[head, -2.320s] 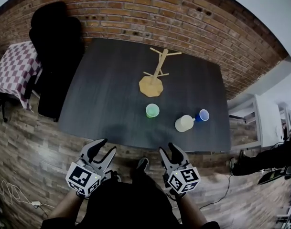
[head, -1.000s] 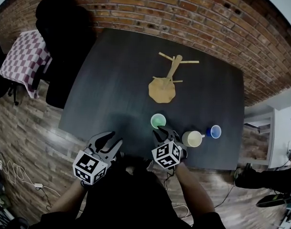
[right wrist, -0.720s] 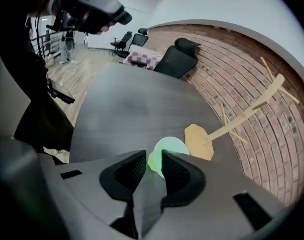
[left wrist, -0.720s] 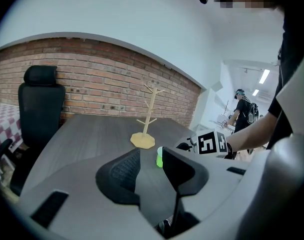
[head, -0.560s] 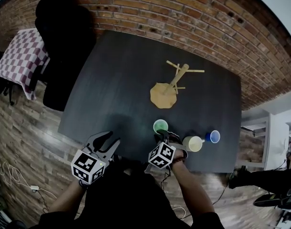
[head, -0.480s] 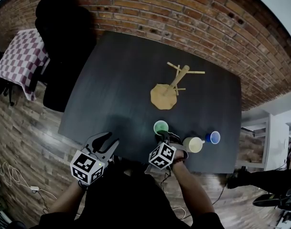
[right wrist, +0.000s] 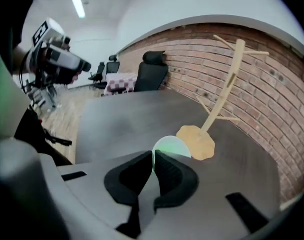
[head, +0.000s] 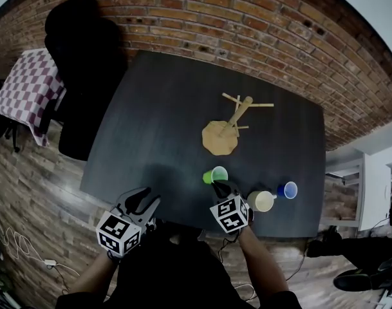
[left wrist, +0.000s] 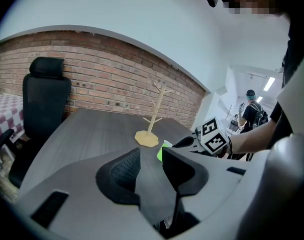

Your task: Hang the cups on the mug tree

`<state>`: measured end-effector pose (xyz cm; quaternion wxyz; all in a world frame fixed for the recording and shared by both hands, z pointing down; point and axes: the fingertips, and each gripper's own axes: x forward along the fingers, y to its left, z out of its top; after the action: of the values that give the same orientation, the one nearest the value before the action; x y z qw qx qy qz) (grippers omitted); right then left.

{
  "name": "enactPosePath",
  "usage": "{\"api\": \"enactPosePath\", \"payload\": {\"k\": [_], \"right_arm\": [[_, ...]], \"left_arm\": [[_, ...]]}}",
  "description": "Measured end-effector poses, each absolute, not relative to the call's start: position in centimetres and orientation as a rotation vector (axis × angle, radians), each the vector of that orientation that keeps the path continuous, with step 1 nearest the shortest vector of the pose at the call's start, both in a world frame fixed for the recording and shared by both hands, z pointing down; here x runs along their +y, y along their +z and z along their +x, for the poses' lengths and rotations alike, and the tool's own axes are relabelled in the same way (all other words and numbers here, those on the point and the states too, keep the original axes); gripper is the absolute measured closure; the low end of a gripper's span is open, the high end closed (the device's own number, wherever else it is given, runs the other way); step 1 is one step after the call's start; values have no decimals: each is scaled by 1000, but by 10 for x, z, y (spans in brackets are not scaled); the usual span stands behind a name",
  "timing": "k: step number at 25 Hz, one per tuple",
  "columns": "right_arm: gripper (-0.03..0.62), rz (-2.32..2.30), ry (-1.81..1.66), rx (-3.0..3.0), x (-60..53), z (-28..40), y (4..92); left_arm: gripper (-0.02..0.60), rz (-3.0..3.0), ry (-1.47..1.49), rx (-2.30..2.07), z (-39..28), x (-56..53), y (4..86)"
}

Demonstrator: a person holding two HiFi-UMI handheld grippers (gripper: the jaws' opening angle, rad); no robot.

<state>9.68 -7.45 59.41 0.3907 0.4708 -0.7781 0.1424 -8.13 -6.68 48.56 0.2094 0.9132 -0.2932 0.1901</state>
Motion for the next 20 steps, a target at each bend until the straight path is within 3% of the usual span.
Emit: {"api": "enactPosePath", "payload": {"k": [20], "right_arm": [[554,1364,571,-2387,-108,77,492]], "left_arm": [[436,2554,511,-840,-83,-65,473]]}}
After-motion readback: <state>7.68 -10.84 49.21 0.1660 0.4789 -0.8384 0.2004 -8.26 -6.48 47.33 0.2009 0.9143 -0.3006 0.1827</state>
